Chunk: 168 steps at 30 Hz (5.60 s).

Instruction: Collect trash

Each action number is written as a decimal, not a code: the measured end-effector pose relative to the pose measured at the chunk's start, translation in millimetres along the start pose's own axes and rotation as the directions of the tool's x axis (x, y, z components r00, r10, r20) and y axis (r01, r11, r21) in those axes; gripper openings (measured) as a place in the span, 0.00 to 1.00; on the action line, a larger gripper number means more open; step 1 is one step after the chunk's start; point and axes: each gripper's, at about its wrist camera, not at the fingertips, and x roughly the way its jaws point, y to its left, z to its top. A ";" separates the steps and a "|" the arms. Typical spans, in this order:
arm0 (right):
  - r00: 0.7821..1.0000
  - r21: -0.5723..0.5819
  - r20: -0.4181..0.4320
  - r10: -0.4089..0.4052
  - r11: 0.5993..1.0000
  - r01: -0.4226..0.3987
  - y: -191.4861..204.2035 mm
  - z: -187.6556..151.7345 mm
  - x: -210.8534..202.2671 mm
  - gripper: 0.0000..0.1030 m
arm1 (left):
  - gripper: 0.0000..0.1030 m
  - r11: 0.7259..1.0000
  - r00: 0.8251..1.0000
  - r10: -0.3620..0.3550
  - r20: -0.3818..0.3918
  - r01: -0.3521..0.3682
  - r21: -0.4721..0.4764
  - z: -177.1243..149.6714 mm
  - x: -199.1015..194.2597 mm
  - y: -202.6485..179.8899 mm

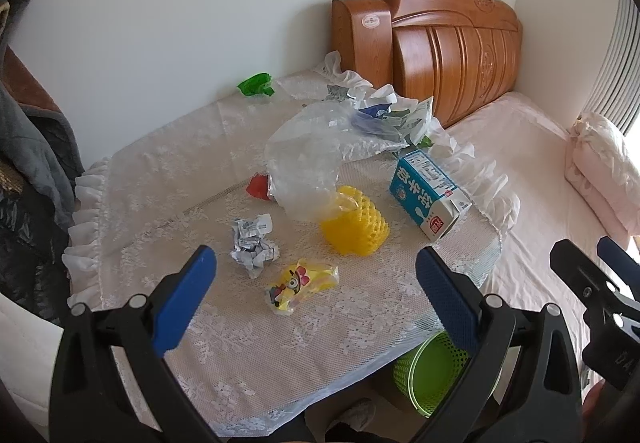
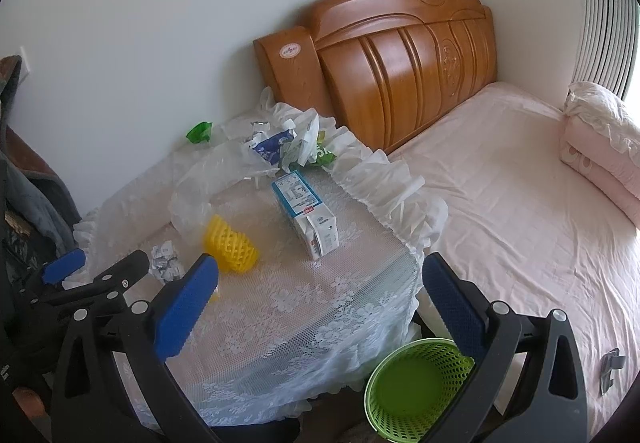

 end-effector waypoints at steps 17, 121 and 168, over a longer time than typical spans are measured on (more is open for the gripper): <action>1.000 -0.010 -0.008 -0.003 1.000 0.003 5.9 0.2 4.5 0.98 | 0.93 1.000 1.000 -0.001 -0.010 0.001 -0.005 -0.5 6.2 11.3; 0.914 -0.023 -0.329 0.238 0.965 -0.259 140.3 -56.7 146.1 0.98 | 0.26 0.961 0.969 -0.189 -0.159 0.216 0.173 -28.6 87.2 139.0; 0.939 0.412 -0.293 -0.182 0.862 0.295 -209.1 -200.8 -25.6 0.56 | 0.31 0.615 0.802 -0.358 -0.478 0.588 0.526 -126.6 73.4 -237.5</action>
